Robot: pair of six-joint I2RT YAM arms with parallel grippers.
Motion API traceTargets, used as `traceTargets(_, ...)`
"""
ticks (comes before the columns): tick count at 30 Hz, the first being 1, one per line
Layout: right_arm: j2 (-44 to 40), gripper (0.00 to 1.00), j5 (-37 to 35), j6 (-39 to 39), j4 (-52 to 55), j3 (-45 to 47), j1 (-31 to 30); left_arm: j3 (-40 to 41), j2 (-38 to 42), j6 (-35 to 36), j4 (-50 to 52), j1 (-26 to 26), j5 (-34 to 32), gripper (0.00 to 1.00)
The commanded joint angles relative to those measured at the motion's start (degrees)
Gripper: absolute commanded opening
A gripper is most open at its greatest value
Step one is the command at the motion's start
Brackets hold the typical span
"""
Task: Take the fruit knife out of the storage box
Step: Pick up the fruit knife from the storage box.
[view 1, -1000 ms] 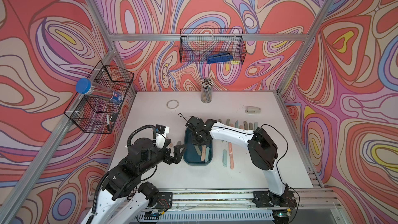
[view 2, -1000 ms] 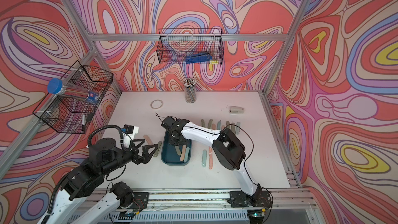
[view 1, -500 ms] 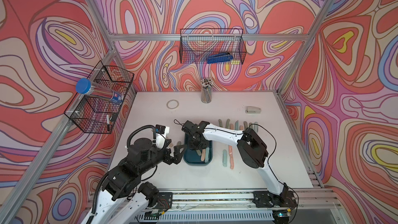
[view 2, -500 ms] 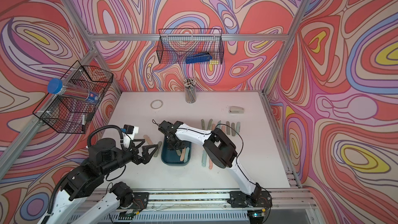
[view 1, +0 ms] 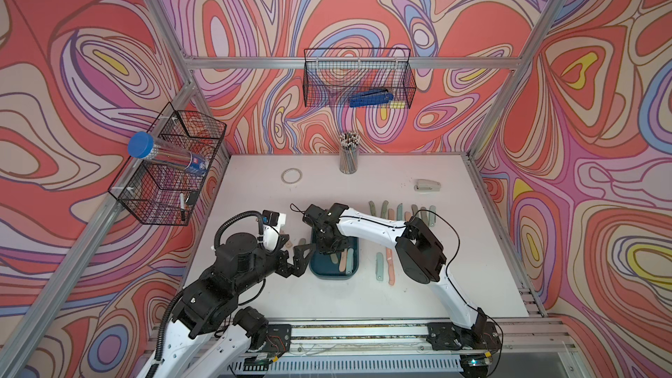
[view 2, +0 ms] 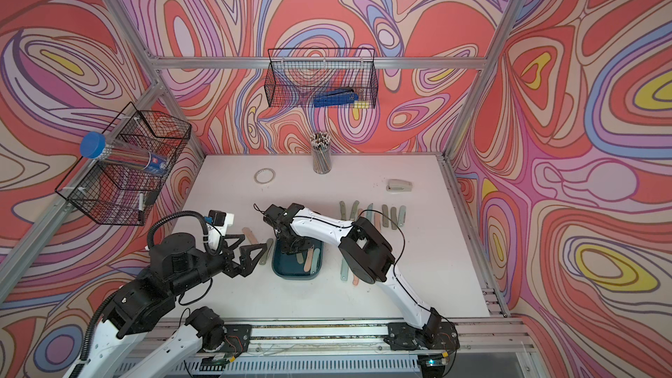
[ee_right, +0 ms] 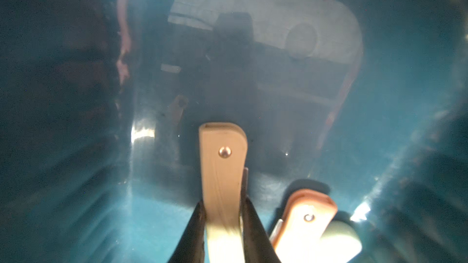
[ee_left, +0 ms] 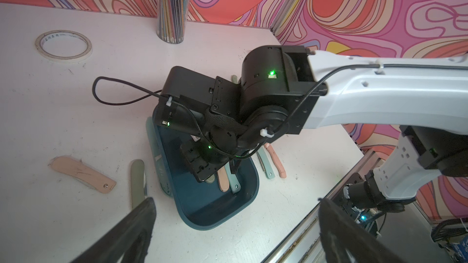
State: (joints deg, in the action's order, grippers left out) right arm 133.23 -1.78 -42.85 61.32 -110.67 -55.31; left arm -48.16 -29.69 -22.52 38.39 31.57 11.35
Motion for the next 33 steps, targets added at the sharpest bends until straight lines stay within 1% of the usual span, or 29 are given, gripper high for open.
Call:
traceTargets(1,0.4,0.21,-1.8,-0.44,0.54,-0.17,-0.33,0.52,0.38,0.2,-0.95,0.33,-0.63,1.0)
traceTargets(6,-3.75,0.2,-2.47,-1.23,-3.09,2.03,-0.4,0.4,0.43,0.2,-0.99,0.33,-0.72,1.0)
traceTargets(10,-7.34,0.2,-4.38,-2.14,-4.93,3.23,-0.2,0.52,0.69,0.3,-1.01,0.33,-0.7,1.0)
traceTargets(16,-11.26,0.2,-5.0,-2.76,-7.02,5.3,1.26,0.54,0.69,0.29,-1.21,0.33,-0.08,1.0)
traceTargets(20,-14.14,0.2,-2.87,-2.8,-8.92,7.55,3.15,0.71,0.04,0.34,-1.65,0.33,1.43,1.0)
traceTargets(24,-17.47,0.2,-3.66,-2.28,-7.79,9.3,5.0,0.66,-1.95,0.53,-2.09,0.33,4.01,1.0)
traceTargets(29,-25.23,0.2,-4.91,-2.36,-7.61,16.85,8.36,0.74,-4.02,0.56,-2.52,0.33,6.38,1.0)
traceTargets(33,-31.32,0.2,-6.13,-2.43,-6.11,24.13,11.08,0.74,-4.74,0.64,-2.41,0.33,6.11,1.0)
